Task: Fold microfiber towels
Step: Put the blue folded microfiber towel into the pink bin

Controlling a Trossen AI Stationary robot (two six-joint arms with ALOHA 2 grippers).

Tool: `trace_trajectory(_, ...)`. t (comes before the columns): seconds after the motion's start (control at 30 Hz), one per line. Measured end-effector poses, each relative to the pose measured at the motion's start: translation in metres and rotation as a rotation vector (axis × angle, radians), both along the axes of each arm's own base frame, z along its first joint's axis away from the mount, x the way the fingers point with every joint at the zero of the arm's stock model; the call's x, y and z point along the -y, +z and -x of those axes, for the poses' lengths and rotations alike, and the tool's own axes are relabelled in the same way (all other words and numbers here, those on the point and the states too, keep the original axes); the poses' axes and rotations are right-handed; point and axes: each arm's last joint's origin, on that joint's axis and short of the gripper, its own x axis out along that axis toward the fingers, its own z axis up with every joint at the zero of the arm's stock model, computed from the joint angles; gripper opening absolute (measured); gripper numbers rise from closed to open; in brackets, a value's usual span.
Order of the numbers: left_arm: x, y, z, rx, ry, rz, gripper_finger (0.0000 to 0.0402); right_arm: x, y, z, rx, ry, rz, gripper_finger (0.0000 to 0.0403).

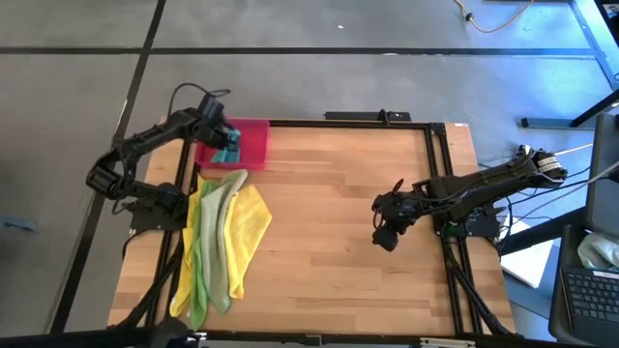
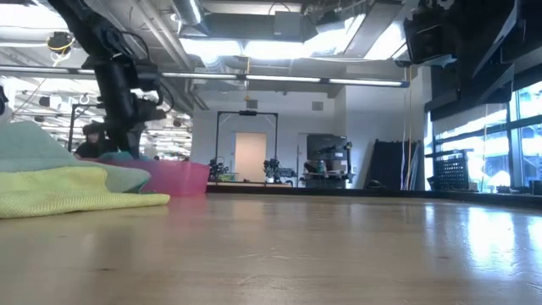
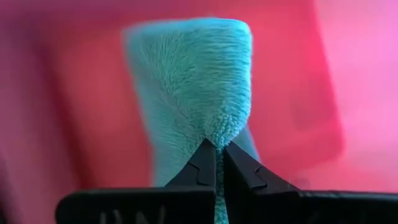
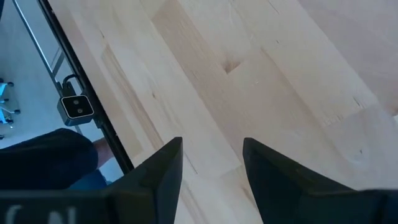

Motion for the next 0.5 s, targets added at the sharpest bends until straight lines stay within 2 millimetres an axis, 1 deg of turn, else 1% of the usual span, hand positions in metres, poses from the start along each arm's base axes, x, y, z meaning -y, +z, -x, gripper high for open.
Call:
trace_trajectory(0.13,0.0073,-0.0084,-0.003,-0.05,-0.019,0.007,0.0,0.0,0.0,0.0,-0.002,-0.006,-0.004,0.0172)
trace_trajectory(0.3,0.0092,-0.0085,-0.0069,-0.099,-0.027,-0.025,0.0,-0.0002,0.0001,0.0,-0.007,-0.013,-0.016,0.0172)
trace_trajectory(0.5,0.0095,-0.0077,-0.0108,-0.14,0.012,-0.072,0.0,-0.0005,0.0008,-0.0011,0.006,-0.012,-0.019,0.0172)
